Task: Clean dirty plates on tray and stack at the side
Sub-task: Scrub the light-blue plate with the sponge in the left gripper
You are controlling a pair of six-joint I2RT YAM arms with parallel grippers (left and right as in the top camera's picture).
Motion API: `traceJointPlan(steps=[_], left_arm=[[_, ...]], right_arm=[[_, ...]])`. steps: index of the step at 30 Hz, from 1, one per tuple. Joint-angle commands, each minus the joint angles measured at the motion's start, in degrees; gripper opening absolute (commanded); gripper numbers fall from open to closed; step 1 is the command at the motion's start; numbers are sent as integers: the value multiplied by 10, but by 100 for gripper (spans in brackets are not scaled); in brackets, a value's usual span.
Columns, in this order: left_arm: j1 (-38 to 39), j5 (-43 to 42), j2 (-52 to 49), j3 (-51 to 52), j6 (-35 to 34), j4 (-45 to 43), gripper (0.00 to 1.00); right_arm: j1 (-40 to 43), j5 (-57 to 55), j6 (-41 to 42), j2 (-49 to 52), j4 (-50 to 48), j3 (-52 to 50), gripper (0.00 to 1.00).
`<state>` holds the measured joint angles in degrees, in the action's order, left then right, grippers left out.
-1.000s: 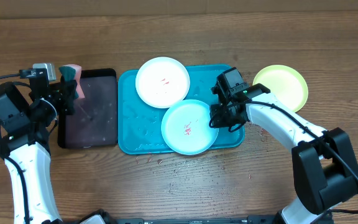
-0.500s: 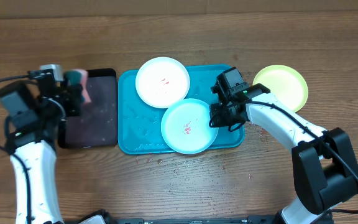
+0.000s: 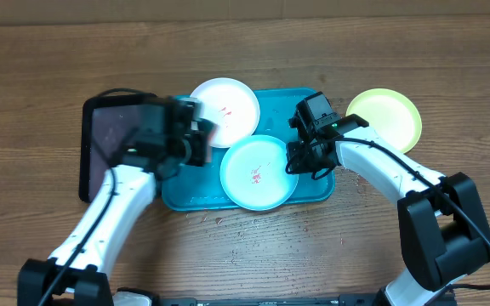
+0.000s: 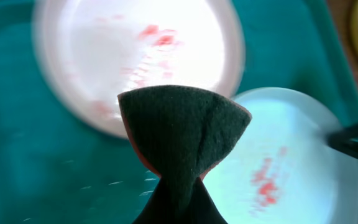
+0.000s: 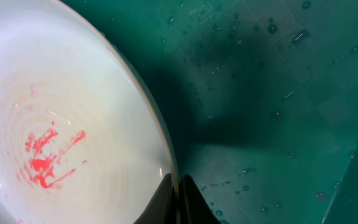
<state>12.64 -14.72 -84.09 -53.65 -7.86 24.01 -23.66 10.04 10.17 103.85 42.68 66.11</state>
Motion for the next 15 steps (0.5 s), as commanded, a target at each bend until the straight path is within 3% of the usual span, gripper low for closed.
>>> traceJointPlan(steps=[1, 10, 15], left_arm=[[78, -10, -8, -26, -80, -27, 4], [217, -13, -109, -26, -270, -129, 4], [227, 1, -168, -26, -331, -136, 4]], right_arm=[[1, -3, -6, 10, 1, 14, 4], [1, -3, -6, 10, 6, 14, 4], [1, -4, -6, 10, 10, 14, 4]])
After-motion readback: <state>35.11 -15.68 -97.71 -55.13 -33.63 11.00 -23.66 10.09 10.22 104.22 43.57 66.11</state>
